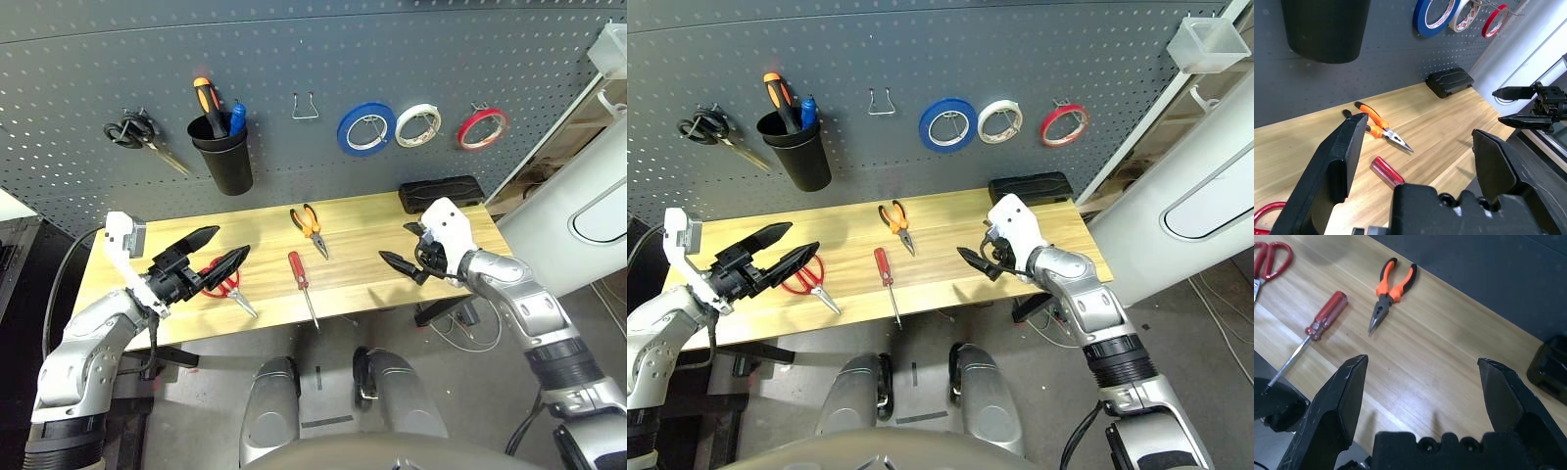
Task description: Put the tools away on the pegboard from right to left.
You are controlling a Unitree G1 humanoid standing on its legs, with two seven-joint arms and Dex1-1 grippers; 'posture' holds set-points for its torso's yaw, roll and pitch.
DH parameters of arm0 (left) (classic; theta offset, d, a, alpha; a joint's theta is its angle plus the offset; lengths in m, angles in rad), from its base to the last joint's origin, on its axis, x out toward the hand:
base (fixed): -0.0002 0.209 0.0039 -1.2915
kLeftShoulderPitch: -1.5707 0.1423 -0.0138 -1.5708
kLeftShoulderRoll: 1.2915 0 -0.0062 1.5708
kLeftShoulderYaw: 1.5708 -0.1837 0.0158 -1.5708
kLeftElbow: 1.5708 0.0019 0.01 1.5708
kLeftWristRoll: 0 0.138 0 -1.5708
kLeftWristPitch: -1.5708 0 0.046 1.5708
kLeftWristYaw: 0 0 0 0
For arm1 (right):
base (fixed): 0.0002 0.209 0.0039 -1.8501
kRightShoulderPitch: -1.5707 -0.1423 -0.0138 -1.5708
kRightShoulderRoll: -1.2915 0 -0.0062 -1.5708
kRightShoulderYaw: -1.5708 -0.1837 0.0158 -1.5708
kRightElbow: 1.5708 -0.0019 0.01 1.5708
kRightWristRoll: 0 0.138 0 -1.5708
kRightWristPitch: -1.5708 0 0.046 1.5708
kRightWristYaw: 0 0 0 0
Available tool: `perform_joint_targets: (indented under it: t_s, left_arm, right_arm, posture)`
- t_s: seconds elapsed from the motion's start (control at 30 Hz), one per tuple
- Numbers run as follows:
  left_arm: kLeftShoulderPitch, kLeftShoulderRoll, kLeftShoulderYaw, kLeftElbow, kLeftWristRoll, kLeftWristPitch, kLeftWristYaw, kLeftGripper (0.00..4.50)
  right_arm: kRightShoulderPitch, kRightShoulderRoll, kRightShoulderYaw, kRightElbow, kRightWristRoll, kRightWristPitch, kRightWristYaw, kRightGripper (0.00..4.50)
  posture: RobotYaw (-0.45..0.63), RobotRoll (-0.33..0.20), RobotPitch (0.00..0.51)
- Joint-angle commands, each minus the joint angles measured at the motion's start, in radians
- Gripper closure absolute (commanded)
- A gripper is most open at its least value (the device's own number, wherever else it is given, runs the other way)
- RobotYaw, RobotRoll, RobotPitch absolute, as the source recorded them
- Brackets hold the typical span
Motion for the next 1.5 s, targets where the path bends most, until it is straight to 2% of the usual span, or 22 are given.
perform_joint_targets:
  t_s: [0.03, 0.47, 1.0, 1.5]
  left_arm:
    - [0.017, -0.014, -0.015, -0.017, 0.017, 0.003, 0.017, 0.00]
    - [0.059, -0.010, 0.003, -0.062, 0.017, 0.013, 0.039, 0.00]
    - [0.003, -0.005, -0.017, -0.028, 0.037, 0.036, 0.041, 0.00]
    - [0.046, -0.019, -0.009, 0.070, 0.065, -0.075, -0.042, 0.00]
  right_arm:
    - [-0.007, -0.013, -0.017, 0.031, -0.005, -0.015, 0.008, 0.02]
    - [-0.007, -0.014, 0.003, 0.071, -0.019, -0.027, 0.016, 0.02]
    - [0.005, -0.036, -0.023, 0.081, -0.019, -0.049, 0.023, 0.02]
    - [0.028, -0.046, -0.027, 0.059, -0.025, -0.032, 0.028, 0.02]
  posture:
    - [0.02, 0.000, 0.127]
    - [0.03, 0.000, 0.130]
    - [0.00, 0.000, 0.116]
    - [0.00, 0.000, 0.113]
